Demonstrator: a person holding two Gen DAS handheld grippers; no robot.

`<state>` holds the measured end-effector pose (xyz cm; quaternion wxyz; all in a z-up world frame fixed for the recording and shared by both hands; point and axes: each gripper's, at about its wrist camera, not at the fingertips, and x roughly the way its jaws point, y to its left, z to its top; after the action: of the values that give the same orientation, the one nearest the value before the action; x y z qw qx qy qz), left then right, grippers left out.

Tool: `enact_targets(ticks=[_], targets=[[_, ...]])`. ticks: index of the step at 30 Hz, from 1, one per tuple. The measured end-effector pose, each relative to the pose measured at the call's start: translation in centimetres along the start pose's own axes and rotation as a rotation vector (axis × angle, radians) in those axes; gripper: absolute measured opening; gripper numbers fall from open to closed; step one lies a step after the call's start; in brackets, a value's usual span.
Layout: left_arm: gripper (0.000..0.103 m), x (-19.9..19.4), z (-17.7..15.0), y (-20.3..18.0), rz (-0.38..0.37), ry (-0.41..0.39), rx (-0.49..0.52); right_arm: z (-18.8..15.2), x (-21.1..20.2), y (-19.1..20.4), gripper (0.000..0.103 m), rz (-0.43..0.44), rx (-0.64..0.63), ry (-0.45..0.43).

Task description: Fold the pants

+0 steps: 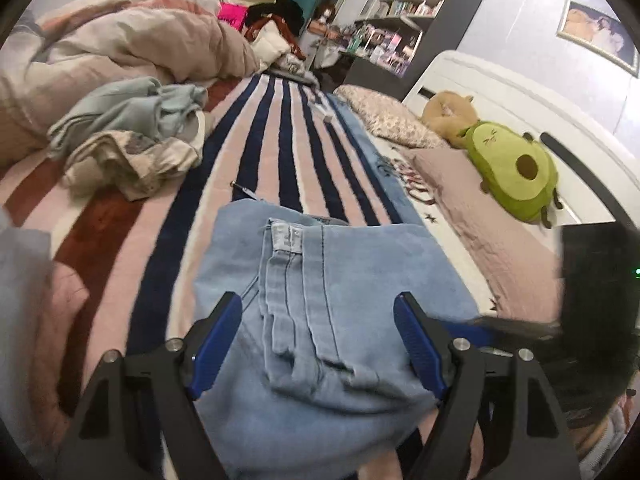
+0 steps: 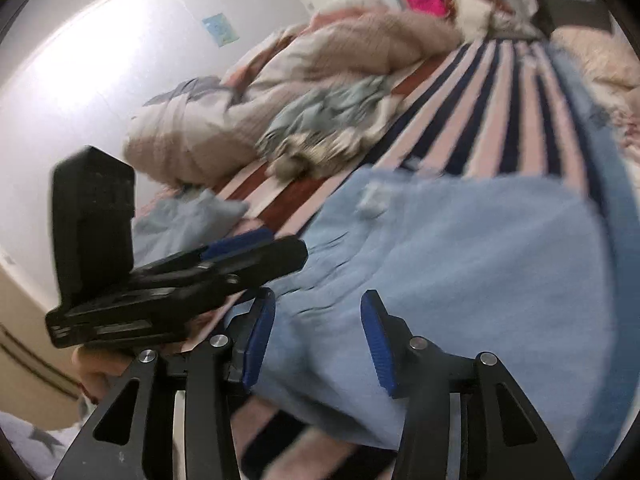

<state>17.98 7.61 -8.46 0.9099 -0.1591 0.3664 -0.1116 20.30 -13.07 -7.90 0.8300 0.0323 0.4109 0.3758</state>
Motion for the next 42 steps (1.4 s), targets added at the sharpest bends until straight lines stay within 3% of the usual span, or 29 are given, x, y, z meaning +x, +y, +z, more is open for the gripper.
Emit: enact_targets(ticks=[2,6,10,14,18,27,30,34,36,39,41,42], targets=[[0.075,1.5,0.2,0.3,0.001,0.035,-0.009,0.3,-1.2,-1.5,0.043,-0.118,0.031,-0.028],[0.071,4.3,-0.3,0.6,0.011,0.112,-0.022,0.5,-2.9,-4.6,0.043,-0.195,0.102,-0.079],[0.050,5.4,-1.2,0.6,0.047,0.144,-0.030,0.6,-4.0,-7.6,0.044,-0.205,0.203,-0.106],[0.015,4.9,-1.9,-0.1,0.020,0.144,-0.008,0.6,-3.6,-9.3,0.044,-0.207,0.268,-0.099],[0.006,3.6,-2.4,-1.0,0.034,0.094,0.043,0.2,-2.3,-9.9,0.044,-0.192,0.296,-0.066],[0.004,0.5,-2.1,0.2,0.087,-0.016,0.017,-0.3,-2.4,-9.9,0.043,-0.221,0.283,-0.065],[0.004,-0.9,-2.3,0.7,0.140,-0.057,0.027,-0.3,-2.6,-10.2,0.043,-0.234,0.293,-0.068],[0.005,-1.3,-2.9,2.4,0.196,-0.042,-0.009,-0.6,-2.0,-10.8,0.049,-0.211,0.325,-0.039],[0.009,-0.4,-3.5,3.0,0.200,0.007,-0.005,-0.8,-1.4,-10.9,0.053,-0.208,0.332,-0.014],[0.023,-0.3,-3.9,3.6,0.213,0.013,-0.019,-0.9,-1.4,-11.0,0.053,-0.210,0.333,-0.010],[0.045,-0.7,-3.7,3.9,0.212,0.006,-0.040,-0.8,-1.5,-11.0,0.054,-0.208,0.333,-0.022],[0.051,-1.0,-3.4,4.0,0.208,0.002,-0.043,-0.7,-1.6,-11.0,0.055,-0.204,0.331,-0.025]])
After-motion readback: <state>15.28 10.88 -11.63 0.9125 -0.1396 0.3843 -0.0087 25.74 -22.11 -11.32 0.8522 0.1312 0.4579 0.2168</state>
